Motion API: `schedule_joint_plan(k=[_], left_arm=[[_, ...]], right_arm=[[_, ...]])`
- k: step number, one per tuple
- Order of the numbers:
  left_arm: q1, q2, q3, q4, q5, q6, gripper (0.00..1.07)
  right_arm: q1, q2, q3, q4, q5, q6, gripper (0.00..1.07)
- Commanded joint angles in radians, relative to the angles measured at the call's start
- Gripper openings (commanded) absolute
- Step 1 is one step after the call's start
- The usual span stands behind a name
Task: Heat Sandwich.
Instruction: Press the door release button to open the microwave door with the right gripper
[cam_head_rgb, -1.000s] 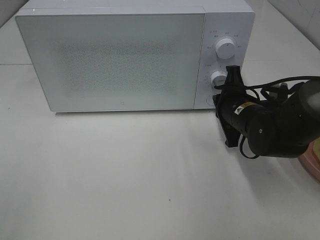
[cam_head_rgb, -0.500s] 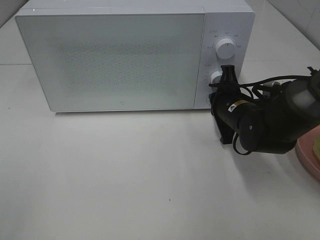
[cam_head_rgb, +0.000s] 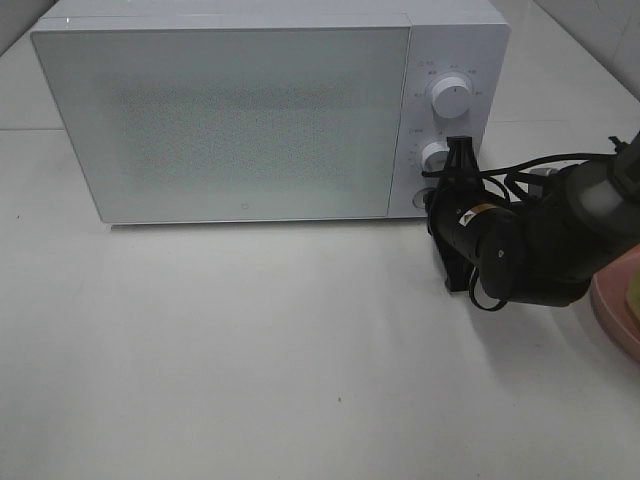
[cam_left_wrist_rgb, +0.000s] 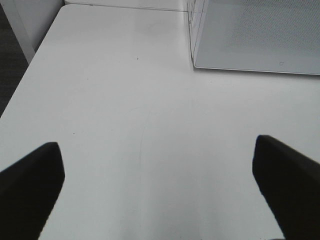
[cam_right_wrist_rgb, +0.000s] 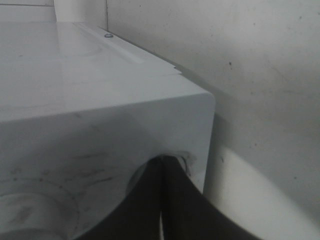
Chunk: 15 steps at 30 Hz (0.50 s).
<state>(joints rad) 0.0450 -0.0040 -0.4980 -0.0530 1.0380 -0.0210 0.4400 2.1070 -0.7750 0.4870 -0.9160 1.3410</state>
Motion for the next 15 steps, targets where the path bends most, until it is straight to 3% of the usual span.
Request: schedule_joint_plan(k=[1,15], left_arm=[[0.002,-0.029,0.004,-0.006,-0.004,-0.001,0.98],[0.002,-0.029,0.004,-0.006,-0.004,-0.001,0.98]], right_arm=[[-0.017,-0.005,-0.019,0.003,-0.074,-0.023,0.0],[-0.018,0.007,-0.117,-0.037,-0.219,0.014,0.0]])
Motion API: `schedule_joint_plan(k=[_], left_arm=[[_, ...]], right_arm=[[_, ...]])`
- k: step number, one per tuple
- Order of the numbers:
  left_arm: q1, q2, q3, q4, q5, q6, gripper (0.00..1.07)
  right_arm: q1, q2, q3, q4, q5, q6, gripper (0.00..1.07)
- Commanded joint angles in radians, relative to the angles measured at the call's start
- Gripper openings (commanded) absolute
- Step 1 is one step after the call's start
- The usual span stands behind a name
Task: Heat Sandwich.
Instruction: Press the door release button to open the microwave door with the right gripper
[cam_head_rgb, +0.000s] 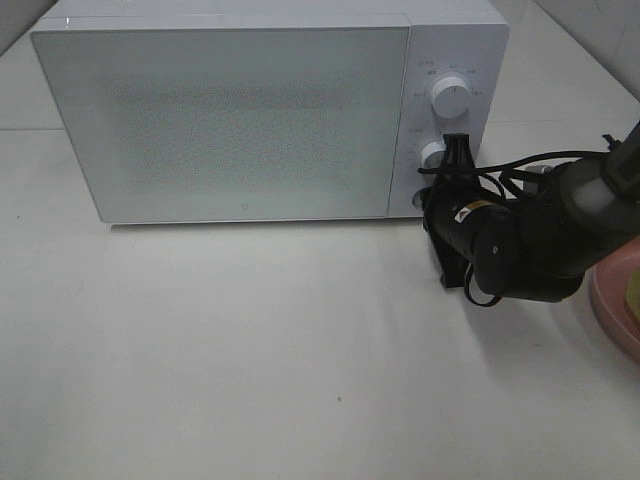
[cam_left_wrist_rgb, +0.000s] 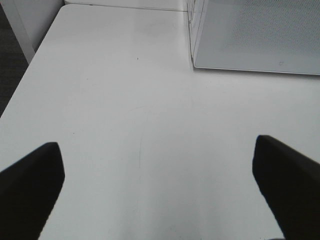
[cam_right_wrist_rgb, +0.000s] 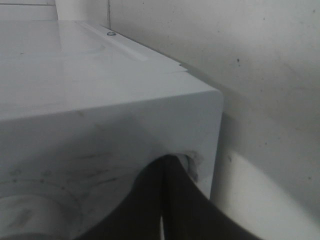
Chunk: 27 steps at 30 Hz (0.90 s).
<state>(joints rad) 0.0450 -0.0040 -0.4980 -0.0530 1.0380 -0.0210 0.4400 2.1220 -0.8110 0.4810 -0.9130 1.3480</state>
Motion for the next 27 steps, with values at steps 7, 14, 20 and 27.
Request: schedule_joint_plan(k=[7,14,20,27], left_arm=[[0.002,-0.029,0.004,-0.006,-0.004,-0.001,0.98],[0.002,-0.029,0.004,-0.006,-0.004,-0.001,0.98],[0.002,-0.029,0.004,-0.006,-0.004,-0.001,0.98],[0.002,-0.029,0.004,-0.006,-0.004,-0.001,0.98]], right_arm=[[-0.018,0.013,-0.133,-0.029,-0.271,-0.017,0.0],[-0.018,0.02,-0.134,-0.029,-0.241,-0.015,0.0],[-0.018,0.019,-0.134,-0.03,-0.208,-0.015,0.0],[-0.018,0.019,-0.134,-0.038,-0.161,-0.014,0.0]])
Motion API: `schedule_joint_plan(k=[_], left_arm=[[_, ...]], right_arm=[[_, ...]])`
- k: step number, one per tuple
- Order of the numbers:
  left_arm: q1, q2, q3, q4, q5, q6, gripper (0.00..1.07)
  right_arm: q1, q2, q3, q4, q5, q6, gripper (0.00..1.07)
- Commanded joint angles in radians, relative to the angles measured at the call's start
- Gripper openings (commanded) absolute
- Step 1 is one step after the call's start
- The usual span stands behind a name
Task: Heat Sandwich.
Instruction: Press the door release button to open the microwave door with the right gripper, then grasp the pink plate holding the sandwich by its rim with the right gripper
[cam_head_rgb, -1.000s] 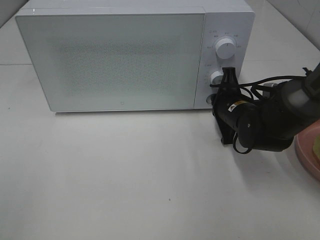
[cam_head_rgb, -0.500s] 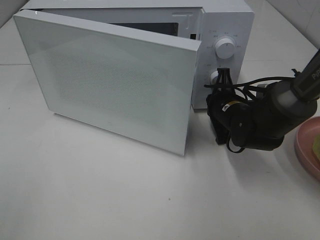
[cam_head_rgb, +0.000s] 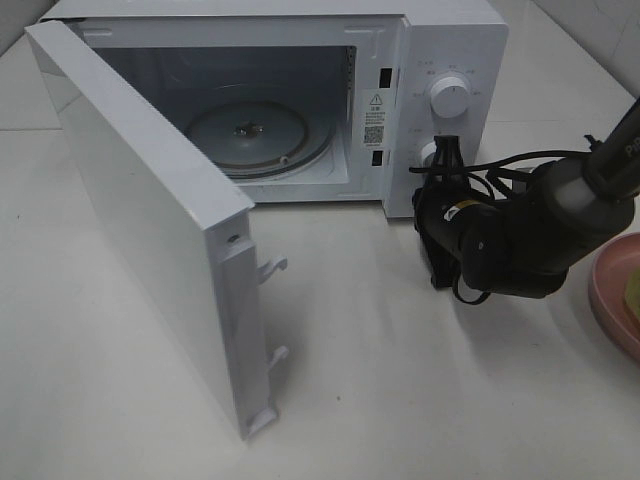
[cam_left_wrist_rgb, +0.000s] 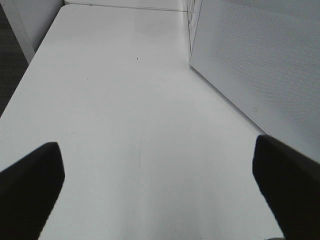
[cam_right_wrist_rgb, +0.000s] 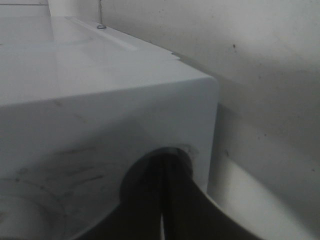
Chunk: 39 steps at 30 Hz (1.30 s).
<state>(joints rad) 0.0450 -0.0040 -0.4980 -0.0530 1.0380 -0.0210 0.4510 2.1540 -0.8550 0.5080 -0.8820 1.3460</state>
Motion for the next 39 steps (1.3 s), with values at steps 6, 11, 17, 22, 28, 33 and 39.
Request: schedule_joint_plan(k=[6,11,17,22,28,33,39], left_arm=[[0.002,-0.029,0.004,-0.006,-0.004,-0.001,0.98],[0.002,-0.029,0.004,-0.006,-0.004,-0.001,0.98],[0.002,-0.029,0.004,-0.006,-0.004,-0.001,0.98],[0.002,-0.029,0.004,-0.006,-0.004,-0.001,0.98],[0.002,-0.029,0.004,-0.006,-0.004,-0.001,0.98],[0.002,-0.029,0.004,-0.006,-0.004,-0.001,0.98],[0.002,-0.029,0.004,-0.006,-0.004,-0.001,0.98]], right_arm=[[-0.029,-0.018,-0.09,-0.086,-0.183,-0.005,0.0],[-0.029,-0.043,-0.089,-0.087,-0.117,-0.016,0.0],[-0.028,-0.084,-0.042,-0.123,-0.036,-0.015,0.0],[-0.026,-0.149,0.015,-0.157,0.087,-0.033,0.0],[-0.026,-0.207,0.072,-0.168,0.147,-0.047,0.0],[-0.026,-0.281,0.11,-0.168,0.214,-0.11,0.0],[-0.027,-0.38,0.143,-0.168,0.385,-0.241,0.0]])
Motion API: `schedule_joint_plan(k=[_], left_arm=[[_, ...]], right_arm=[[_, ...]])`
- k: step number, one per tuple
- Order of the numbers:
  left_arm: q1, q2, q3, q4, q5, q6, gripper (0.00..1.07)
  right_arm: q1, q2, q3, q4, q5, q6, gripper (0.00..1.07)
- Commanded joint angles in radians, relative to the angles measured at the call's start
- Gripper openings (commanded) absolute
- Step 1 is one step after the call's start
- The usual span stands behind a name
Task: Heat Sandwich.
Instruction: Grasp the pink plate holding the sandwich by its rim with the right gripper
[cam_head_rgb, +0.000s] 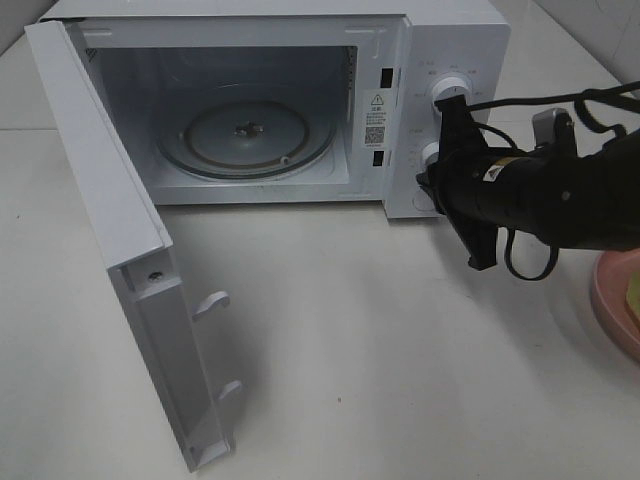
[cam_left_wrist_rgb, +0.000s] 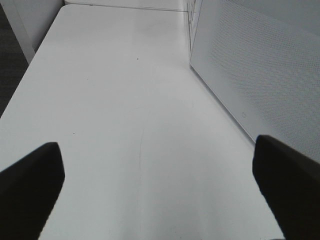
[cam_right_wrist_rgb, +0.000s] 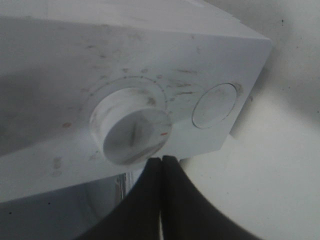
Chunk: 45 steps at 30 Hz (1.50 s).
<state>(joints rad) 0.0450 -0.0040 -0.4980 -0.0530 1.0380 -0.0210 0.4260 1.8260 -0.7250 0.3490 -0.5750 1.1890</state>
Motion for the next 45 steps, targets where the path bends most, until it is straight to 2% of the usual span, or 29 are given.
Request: schedule_joint_plan(k=[1,7,11,12,16,20,23,30,37,42,44,45], left_arm=[[0.002,-0.029,0.004,-0.006,-0.004,-0.001,0.98],[0.002,-0.029,0.004,-0.006,-0.004,-0.001,0.98],[0.002,-0.029,0.004,-0.006,-0.004,-0.001,0.98],[0.002,-0.029,0.004,-0.006,-0.004,-0.001,0.98],[0.002,-0.029,0.004,-0.006,-0.004,-0.001,0.98],[0.002,-0.029,0.004,-0.006,-0.004,-0.001,0.98],[0.002,-0.029,0.004,-0.006,-0.004,-0.001,0.98],[0.002,-0.029,0.004,-0.006,-0.004,-0.001,0.98],[0.002,-0.029,0.004,-0.006,-0.004,-0.001,0.98],[0.002,-0.029,0.004,-0.006,-0.004,-0.001,0.98],[0.002,-0.029,0.004,-0.006,-0.004,-0.001,0.98],[0.002,-0.029,0.004,-0.006,-0.004,-0.001,0.98]], right_arm=[[-0.003,-0.066,0.015,-0.009,0.109,-0.115,0.0],[-0.004,-0.117,0.017,-0.009,0.282,-0.277,0.0],[-0.004,-0.151,0.017,-0.01,0.441,-0.59,0.01],[-0.004,-0.151,0.017,-0.01,0.441,-0.59,0.01],[-0.004,-0.156,0.017,-0.023,0.575,-0.857,0.03],[-0.004,-0.172,0.012,-0.033,0.702,-0.96,0.05],[-0.004,-0.189,0.012,-0.064,0.741,-0.994,0.05],[-0.004,-0.3,0.012,-0.243,0.92,-1.045,0.08],[-0.004,-0.364,0.012,-0.335,1.054,-1.045,0.12],[-0.058,-0.385,0.012,-0.361,1.132,-1.045,0.22],[-0.085,-0.384,0.012,-0.372,1.154,-1.045,0.29],[-0.114,-0.384,0.012,-0.388,1.172,-1.045,0.38]])
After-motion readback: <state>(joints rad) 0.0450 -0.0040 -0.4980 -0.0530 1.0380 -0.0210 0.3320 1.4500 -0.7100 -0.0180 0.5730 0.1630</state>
